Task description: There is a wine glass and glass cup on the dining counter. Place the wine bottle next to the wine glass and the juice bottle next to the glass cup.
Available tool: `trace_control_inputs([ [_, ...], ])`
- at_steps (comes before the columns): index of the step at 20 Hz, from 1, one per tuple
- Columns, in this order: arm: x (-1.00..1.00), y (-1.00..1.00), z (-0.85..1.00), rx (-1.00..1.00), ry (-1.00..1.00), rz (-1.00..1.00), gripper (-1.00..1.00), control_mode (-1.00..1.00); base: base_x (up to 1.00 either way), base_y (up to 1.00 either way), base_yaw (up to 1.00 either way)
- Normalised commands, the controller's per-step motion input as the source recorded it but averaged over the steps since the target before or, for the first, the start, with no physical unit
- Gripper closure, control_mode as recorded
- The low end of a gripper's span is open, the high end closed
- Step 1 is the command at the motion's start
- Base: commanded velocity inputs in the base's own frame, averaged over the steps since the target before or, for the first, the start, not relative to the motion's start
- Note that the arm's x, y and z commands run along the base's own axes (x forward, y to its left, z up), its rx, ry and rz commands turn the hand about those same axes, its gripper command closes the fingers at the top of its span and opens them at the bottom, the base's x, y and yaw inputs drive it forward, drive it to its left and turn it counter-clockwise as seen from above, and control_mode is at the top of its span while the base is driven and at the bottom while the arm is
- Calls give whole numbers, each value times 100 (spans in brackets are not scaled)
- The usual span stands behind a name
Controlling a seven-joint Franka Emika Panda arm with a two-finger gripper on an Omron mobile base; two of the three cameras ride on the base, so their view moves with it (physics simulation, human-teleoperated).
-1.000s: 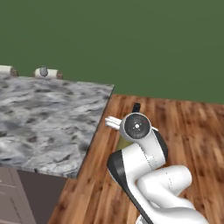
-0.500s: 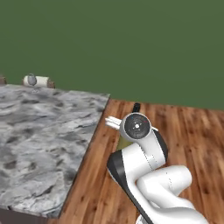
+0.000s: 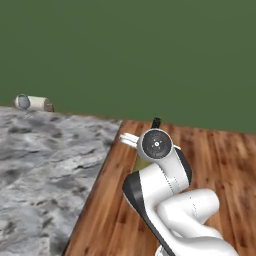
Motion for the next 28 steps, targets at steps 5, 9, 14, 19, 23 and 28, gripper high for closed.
trace_control_inputs([
  [5, 0, 0, 0, 0, 0, 0, 100, 100, 54, -46, 6],
  [9, 0, 0, 0, 0, 0, 0, 100, 100, 54, -46, 7],
  [14, 0, 0, 0, 0, 0, 0, 100, 100, 54, -46, 7],
  [19, 0, 0, 0, 0, 0, 0, 100, 100, 54, -44, 10],
  [23, 0, 0, 0, 0, 0, 0, 100, 100, 53, -42, 12],
  [28, 0, 0, 0, 0, 0, 0, 100, 100, 52, -42, 13],
])
